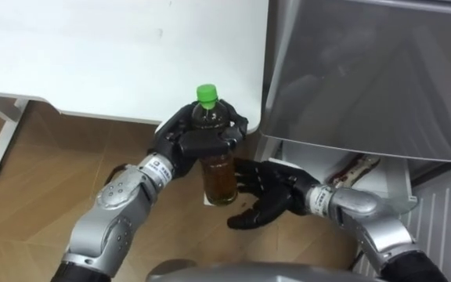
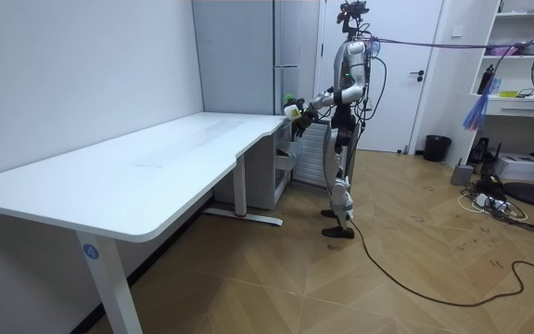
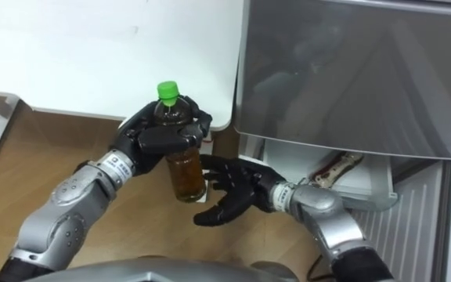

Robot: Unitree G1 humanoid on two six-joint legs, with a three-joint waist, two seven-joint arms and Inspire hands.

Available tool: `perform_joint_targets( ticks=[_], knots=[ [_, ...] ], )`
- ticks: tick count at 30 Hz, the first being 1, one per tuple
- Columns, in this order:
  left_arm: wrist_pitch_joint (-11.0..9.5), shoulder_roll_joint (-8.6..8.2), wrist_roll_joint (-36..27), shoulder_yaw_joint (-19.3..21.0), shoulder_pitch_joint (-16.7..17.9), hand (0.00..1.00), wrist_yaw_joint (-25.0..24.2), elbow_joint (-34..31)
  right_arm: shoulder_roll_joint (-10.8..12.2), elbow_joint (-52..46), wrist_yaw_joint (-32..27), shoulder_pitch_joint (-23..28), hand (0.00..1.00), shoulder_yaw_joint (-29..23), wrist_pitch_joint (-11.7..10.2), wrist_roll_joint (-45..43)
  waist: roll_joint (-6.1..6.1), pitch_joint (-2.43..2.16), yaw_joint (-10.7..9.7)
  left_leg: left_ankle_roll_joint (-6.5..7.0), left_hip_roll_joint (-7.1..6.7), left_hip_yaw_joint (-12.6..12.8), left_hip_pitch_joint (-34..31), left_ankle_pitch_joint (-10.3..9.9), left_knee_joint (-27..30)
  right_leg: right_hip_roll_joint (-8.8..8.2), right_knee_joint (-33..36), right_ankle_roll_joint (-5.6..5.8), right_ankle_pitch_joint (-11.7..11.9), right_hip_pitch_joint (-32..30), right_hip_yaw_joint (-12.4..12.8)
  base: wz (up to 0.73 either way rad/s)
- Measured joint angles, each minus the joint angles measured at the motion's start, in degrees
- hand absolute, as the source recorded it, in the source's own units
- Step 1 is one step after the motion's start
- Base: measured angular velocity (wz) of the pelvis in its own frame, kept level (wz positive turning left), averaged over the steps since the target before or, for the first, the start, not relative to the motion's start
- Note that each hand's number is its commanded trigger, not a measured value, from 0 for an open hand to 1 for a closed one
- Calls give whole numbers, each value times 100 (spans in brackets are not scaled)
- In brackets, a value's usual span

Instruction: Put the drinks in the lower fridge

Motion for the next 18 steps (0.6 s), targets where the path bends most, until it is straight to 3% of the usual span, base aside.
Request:
perform_joint_targets(
  ticks=[7,18],
  knots=[
    [-1,83,3,-244,0,100,-157,0,12,-71,618,0,0,37,177,254,2,3,12,35,0,5,-86,-24,26,-3,51,-1,0,-102,-10,0],
    [-121,206,19,-445,8,100,-230,52,-32,-71,682,36,0,105,286,507,-6,-3,20,37,0,60,-88,-23,-4,7,123,2,-2,-190,100,-3]
  ],
)
